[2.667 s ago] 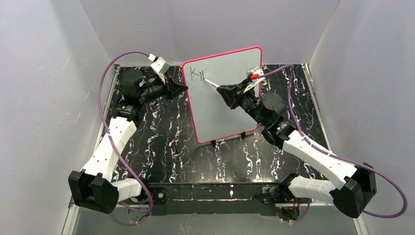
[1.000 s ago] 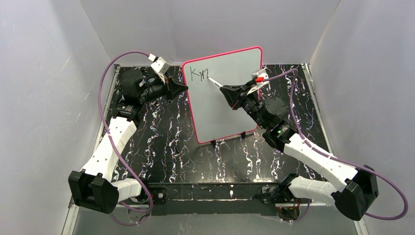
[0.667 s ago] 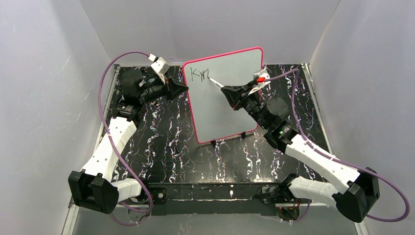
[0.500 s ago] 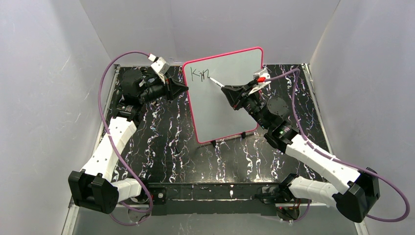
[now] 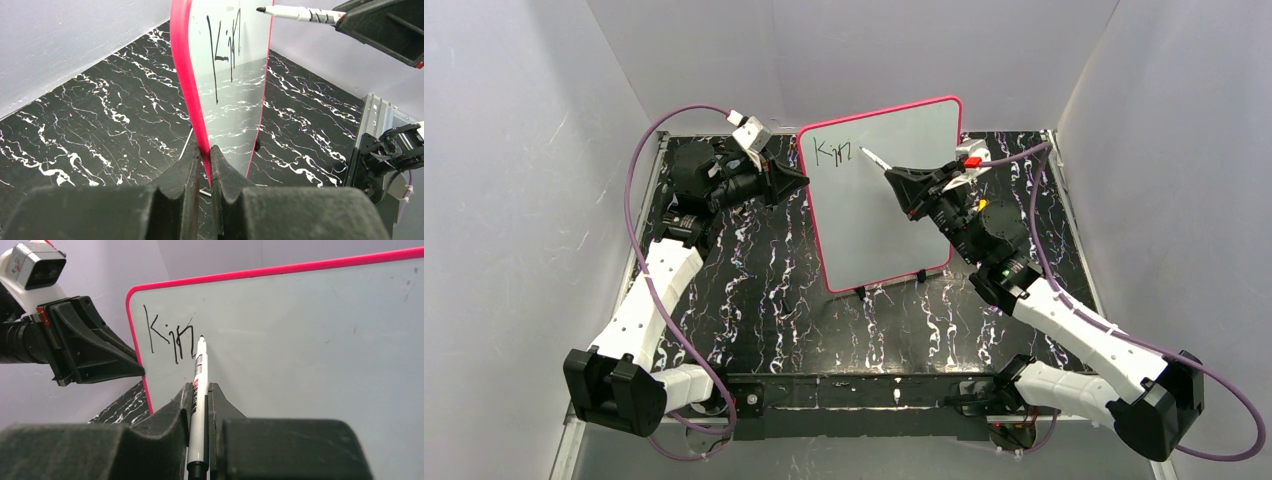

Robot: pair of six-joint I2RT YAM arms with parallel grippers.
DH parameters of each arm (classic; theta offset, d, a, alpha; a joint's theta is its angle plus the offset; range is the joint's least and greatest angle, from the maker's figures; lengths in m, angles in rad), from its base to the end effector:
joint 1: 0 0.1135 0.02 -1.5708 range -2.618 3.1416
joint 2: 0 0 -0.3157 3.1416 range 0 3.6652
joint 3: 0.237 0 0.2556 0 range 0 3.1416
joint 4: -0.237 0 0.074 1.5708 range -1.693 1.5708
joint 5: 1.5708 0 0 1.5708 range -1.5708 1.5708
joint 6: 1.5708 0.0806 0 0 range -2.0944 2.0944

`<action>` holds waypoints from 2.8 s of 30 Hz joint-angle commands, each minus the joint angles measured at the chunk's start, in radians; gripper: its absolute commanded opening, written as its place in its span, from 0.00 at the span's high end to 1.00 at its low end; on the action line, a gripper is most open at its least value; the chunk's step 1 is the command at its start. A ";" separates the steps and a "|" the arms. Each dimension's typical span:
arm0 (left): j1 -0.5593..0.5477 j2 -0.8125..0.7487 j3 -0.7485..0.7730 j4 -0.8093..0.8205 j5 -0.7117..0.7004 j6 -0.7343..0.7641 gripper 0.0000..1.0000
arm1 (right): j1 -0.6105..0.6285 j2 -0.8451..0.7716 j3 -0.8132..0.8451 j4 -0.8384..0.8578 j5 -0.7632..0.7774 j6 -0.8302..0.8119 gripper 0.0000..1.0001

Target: Write a sentence on the whiteboard

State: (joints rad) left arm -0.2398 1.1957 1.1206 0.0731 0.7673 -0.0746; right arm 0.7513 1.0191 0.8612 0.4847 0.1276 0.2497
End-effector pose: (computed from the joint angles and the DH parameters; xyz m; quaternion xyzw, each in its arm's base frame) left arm 0.2671 -0.1229 0.4482 0.3177 0.6323 -0.3642 0.6055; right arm 0.1935 0.1667 0.4520 -0.0941 0.5761 0.3566 0.7294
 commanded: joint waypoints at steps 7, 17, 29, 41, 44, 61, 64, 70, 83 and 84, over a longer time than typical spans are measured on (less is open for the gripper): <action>-0.011 -0.014 -0.012 -0.029 0.029 0.019 1.00 | -0.018 0.020 0.045 0.073 0.017 -0.029 0.99; -0.011 -0.012 -0.012 -0.029 0.035 0.017 1.00 | -0.026 0.047 0.074 0.080 -0.036 -0.044 0.99; -0.012 -0.009 -0.010 -0.028 0.035 0.016 1.00 | -0.027 0.027 0.017 -0.011 -0.030 -0.027 0.99; -0.011 -0.011 -0.013 -0.028 0.035 0.016 1.00 | -0.026 0.004 -0.005 -0.012 0.019 -0.027 0.99; -0.012 -0.011 -0.012 -0.029 0.036 0.016 1.00 | -0.026 0.015 0.013 0.023 0.026 -0.034 0.99; -0.012 -0.012 -0.012 -0.029 0.038 0.015 1.00 | -0.026 0.052 0.116 0.081 0.040 -0.104 0.99; -0.012 -0.013 -0.012 -0.029 0.038 0.016 1.00 | -0.026 0.055 0.114 0.077 0.039 -0.104 0.99; -0.012 -0.014 -0.012 -0.028 0.038 0.017 1.00 | -0.026 0.042 0.077 0.048 0.028 -0.077 0.99; -0.012 -0.019 -0.013 -0.029 0.036 0.018 1.00 | -0.026 0.001 -0.019 -0.014 0.033 -0.023 0.99; -0.012 -0.019 -0.013 -0.028 0.036 0.018 1.00 | -0.026 -0.001 -0.022 -0.019 0.036 -0.024 0.99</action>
State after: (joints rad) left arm -0.2398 1.1957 1.1206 0.0734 0.7650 -0.0738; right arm 0.7326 1.0401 0.8612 0.4843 0.1318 0.2176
